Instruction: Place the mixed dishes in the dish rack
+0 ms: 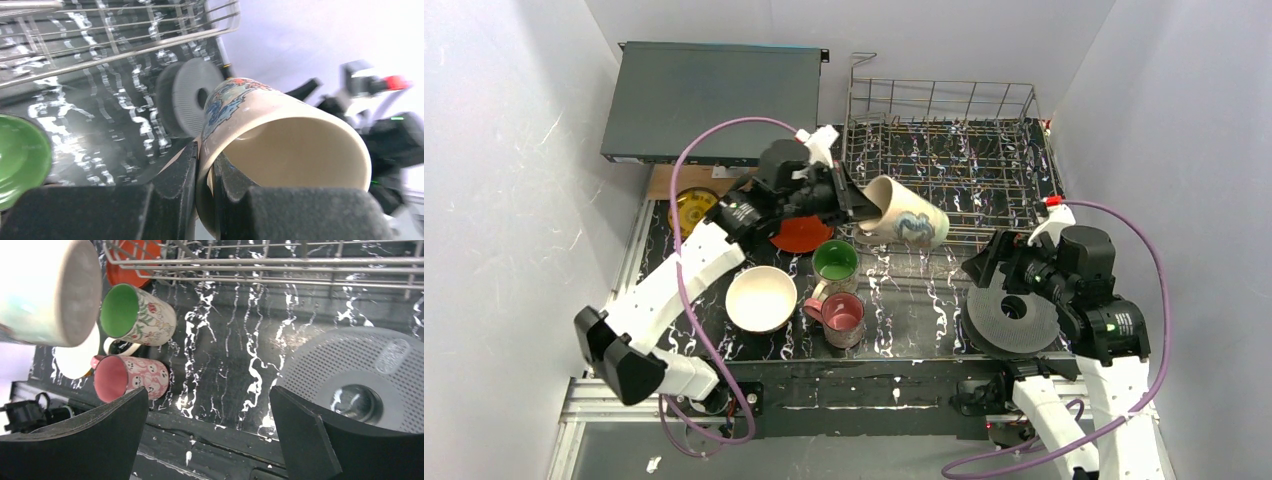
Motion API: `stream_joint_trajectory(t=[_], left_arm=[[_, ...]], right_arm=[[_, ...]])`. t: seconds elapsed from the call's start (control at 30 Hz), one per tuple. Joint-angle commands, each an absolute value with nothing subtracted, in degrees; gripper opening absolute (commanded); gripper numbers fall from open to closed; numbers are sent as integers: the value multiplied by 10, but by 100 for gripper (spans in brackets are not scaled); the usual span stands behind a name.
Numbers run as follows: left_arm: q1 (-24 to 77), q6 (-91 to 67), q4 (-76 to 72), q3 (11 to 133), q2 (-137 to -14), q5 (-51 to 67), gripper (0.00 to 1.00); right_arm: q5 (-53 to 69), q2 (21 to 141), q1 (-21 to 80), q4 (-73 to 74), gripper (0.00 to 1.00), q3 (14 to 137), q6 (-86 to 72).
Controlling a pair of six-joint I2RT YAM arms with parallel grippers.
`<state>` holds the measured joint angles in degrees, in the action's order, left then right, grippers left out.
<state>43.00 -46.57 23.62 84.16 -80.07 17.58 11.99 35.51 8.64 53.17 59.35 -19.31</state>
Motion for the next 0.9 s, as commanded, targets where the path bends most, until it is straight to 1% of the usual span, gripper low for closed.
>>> stream_joint_trajectory(t=[0.0, 0.1, 0.17, 0.27, 0.37, 0.43, 0.53, 0.57, 0.7, 0.8, 0.87], left_arm=[[387, -658, 14, 777, -743, 331, 0], [369, -755, -119, 729, -732, 366, 0], [365, -818, -207, 702, -731, 380, 0], [364, -903, -326, 664, -734, 381, 0], [364, -967, -423, 633, -739, 363, 0], [364, -1005, -472, 616, -741, 357, 0], [365, -1035, -510, 609, -750, 354, 0], [366, -1040, -517, 605, -750, 352, 0], [367, -1039, -508, 589, -739, 340, 0], [367, -1053, -524, 578, -742, 336, 0], [367, -1064, -537, 572, -744, 331, 0]], right_arm=[[226, 364, 87, 453, 100, 578, -190], [380, 343, 87, 365, 100, 534, -181], [458, 325, 89, 293, 100, 503, -202], [523, 306, 102, 180, 100, 466, -250], [549, 289, 127, 66, 100, 431, -300], [547, 288, 155, 1, 100, 418, -325], [507, 311, 197, -58, 100, 411, -336], [492, 322, 211, -74, 96, 414, -337], [423, 371, 251, -118, 89, 448, -342], [388, 401, 274, -180, 87, 460, -363], [368, 420, 292, -214, 83, 468, -372]])
